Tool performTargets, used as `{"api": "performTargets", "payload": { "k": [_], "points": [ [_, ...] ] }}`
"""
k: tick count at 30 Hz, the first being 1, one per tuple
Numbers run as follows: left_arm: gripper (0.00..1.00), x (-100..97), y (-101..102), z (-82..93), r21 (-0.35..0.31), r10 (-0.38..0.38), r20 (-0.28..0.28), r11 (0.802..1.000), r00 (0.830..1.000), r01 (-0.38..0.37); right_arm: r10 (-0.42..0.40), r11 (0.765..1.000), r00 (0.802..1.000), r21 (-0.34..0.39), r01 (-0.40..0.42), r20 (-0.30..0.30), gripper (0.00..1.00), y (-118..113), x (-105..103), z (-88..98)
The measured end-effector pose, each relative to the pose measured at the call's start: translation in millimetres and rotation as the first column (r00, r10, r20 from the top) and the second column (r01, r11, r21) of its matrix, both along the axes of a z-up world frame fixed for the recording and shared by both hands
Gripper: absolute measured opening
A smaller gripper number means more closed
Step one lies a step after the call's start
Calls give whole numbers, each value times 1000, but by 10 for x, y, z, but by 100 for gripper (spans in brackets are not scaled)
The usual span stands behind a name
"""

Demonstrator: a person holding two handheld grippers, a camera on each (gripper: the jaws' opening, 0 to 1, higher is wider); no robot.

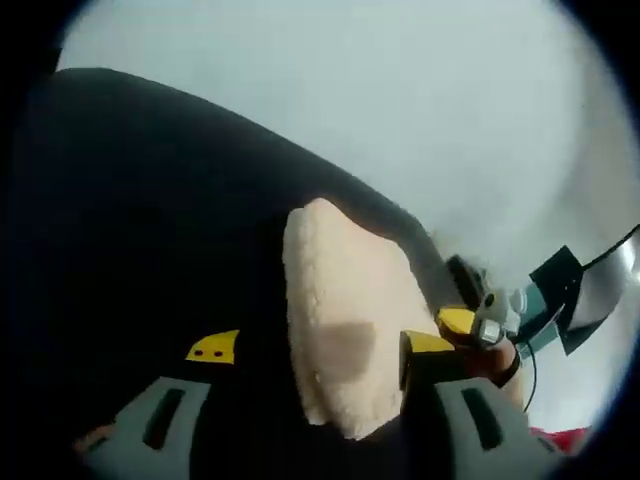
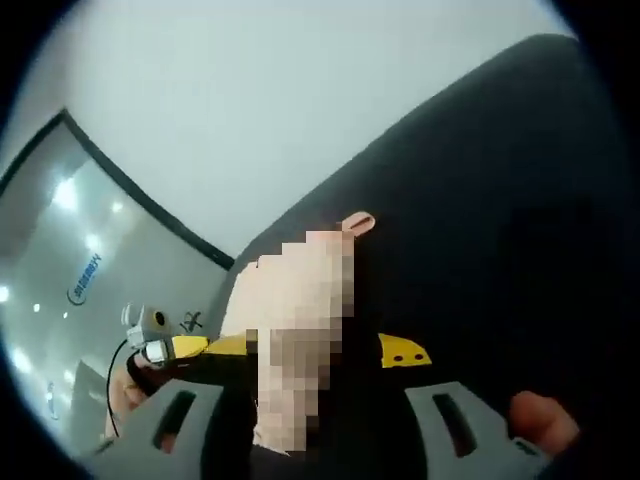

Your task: Fold the towel on the table until its edges align and the towel forms a compact rectangular stack.

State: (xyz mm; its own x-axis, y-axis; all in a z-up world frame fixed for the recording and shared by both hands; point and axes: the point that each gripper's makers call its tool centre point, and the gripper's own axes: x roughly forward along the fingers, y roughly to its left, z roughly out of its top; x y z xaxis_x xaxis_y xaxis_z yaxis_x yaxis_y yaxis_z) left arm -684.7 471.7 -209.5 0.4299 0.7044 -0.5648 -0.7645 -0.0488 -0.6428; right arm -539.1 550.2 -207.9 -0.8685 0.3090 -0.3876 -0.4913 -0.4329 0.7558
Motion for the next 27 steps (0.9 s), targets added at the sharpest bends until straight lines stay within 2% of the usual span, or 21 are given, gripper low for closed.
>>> {"api": "performTargets", "payload": {
  "k": [2,3,4,6,7,8,9,11,13,14,15,16,17,18,20,22,24,27],
  "points": [
    [59,-21,52,-37,-17,8,12,1000,1000,-8,22,1000,1000,0,-22,17,39,-26,-101,-34],
    [54,-15,74,-51,-24,13,33,1000,999,-12,43,999,999,8,-43,28,38,-56,-151,-41],
    [46,50,84,-68,-34,10,77,999,997,-8,44,999,999,12,-45,29,38,-61,-175,-39],
    [34,395,-149,-120,-48,-56,82,997,995,60,51,999,999,-2,-51,14,38,-86,-243,-36],
    [32,364,-87,-156,-24,-41,78,999,996,43,57,998,998,4,-57,12,38,-134,-258,-32],
    [32,353,-49,-145,-22,-14,126,1000,992,17,63,998,998,29,-63,22,37,-144,-276,-40],
    [31,342,-53,-149,-13,-13,149,1000,989,15,62,996,997,61,-65,48,33,-120,-268,-73],
    [27,375,-108,-138,-5,7,197,1000,980,-6,71,996,997,59,-74,44,23,-128,-312,-125],
    [24,445,-131,-109,13,9,242,1000,970,-13,75,995,997,61,-76,25,18,-125,-304,-126],
    [22,467,-151,-113,15,6,229,1000,973,-9,93,994,996,59,-93,12,16,-157,-314,-102],
    [21,477,-126,-60,59,-14,202,998,979,3,94,993,996,73,-94,4,15,-170,-286,-60],
    [19,513,-130,20,87,-27,201,996,979,10,108,988,994,111,-107,1,14,-175,-278,-14],
    [18,555,-142,118,94,-14,232,996,973,-8,113,984,994,141,-113,4,14,-185,-246,31],
    [18,609,-166,202,102,-18,245,995,969,-7,111,985,994,129,-111,3,15,-214,-206,71],
    [17,667,-167,294,111,-46,223,994,974,21,118,985,993,130,-117,-1,15,-250,-89,160],
    [17,815,-211,372,117,-59,219,993,974,33,125,986,992,109,-122,-19,15,-278,39,231],
    [17,1025,-277,477,137,-89,223,989,971,59,131,988,990,93,-127,-44,15,-323,203,293],
    [18,1321,-370,561,178,-154,200,977,968,119,135,987,990,89,-131,-44,15,-422,500,301]
  ]
}}
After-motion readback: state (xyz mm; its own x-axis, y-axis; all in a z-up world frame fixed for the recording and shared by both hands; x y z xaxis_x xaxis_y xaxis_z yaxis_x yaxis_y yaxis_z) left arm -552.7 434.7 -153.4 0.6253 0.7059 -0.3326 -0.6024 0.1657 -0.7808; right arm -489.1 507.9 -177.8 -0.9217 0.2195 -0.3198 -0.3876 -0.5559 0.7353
